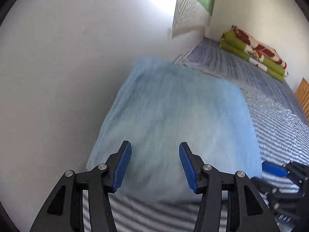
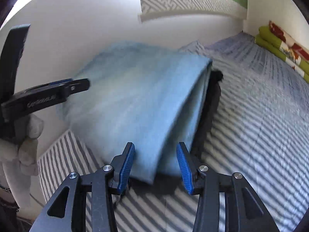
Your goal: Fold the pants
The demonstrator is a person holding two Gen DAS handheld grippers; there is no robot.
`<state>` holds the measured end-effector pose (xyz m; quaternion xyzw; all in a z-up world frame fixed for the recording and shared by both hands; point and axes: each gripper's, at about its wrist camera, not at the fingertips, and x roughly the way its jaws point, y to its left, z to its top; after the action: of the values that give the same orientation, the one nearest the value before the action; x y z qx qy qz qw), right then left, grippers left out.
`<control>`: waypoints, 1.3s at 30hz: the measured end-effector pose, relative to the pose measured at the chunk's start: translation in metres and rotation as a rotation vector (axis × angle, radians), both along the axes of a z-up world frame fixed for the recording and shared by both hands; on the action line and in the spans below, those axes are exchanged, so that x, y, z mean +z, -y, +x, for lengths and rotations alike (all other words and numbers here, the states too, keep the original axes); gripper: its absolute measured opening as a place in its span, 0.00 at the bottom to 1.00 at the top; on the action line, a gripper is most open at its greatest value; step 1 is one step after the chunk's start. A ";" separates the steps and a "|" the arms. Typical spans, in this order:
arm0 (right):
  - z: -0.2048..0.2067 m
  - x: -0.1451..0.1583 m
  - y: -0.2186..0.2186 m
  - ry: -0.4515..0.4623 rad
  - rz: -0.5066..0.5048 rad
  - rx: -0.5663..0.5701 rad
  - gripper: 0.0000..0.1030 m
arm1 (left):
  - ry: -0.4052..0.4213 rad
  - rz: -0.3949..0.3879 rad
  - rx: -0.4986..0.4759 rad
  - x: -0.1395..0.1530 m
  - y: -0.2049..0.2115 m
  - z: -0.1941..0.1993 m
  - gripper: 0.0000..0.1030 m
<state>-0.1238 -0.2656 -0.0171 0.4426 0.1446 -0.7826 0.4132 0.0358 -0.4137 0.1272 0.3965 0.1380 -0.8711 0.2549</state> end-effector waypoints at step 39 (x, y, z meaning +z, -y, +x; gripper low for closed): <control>0.304 0.108 -0.380 -0.209 -0.131 -0.215 0.57 | -0.184 -0.062 -0.123 0.149 -0.453 0.345 0.82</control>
<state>0.1800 0.1147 0.0909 0.3438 0.0872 -0.8719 0.3376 0.3805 0.0393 0.2762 0.3146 0.1091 -0.9217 0.1992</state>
